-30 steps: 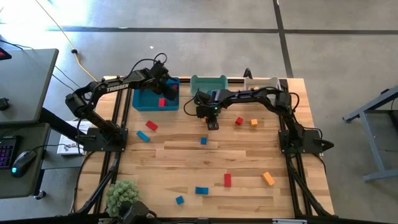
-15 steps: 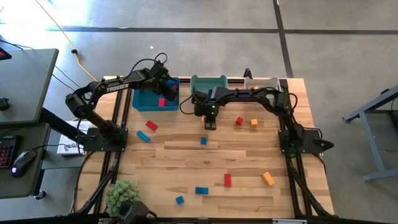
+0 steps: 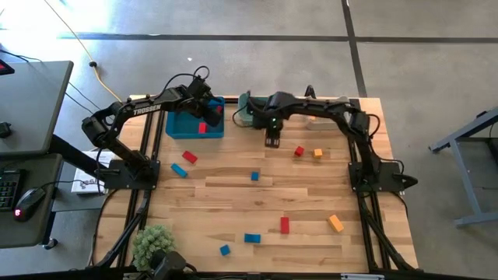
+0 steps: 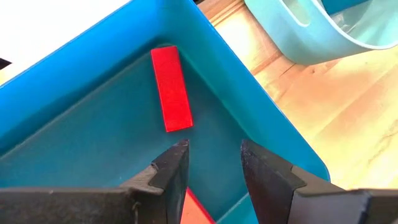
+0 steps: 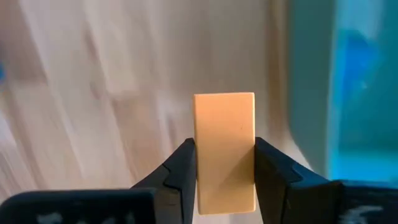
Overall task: Sort & place blocks by color
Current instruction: Put the yellow block into the gray bin
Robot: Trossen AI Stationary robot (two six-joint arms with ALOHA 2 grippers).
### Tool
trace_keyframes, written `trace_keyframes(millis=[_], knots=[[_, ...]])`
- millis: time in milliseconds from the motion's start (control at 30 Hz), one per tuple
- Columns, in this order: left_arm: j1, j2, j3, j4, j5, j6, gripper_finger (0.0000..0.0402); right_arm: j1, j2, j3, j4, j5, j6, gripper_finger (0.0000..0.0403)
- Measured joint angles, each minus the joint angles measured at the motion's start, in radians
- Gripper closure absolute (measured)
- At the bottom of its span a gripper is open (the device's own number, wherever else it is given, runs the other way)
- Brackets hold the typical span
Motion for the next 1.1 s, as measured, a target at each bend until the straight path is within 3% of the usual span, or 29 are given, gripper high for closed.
trace_keyframes(millis=[300, 700, 867, 1100], knots=[[0.0, 0.0, 0.0, 0.0, 0.0, 0.0, 0.0266, -0.115, -0.195, -0.143, 0.027, 0.07, 0.046, 0.0306], [0.0, 0.0, 0.0, 0.018, 0.0, 0.0, 0.0266, -0.333, -0.574, -0.598, 0.365, 0.089, 0.222, 0.0306], [0.0, 0.0, 0.0, 0.038, 0.0, 0.0, 0.0266, -0.422, -0.637, -0.705, 0.46, 0.091, 0.311, 0.0306], [-0.001, 0.0, 0.0, 0.077, 0.0, 0.0, 0.0266, -0.504, -0.632, -0.758, 0.495, 0.09, 0.369, 0.0306]])
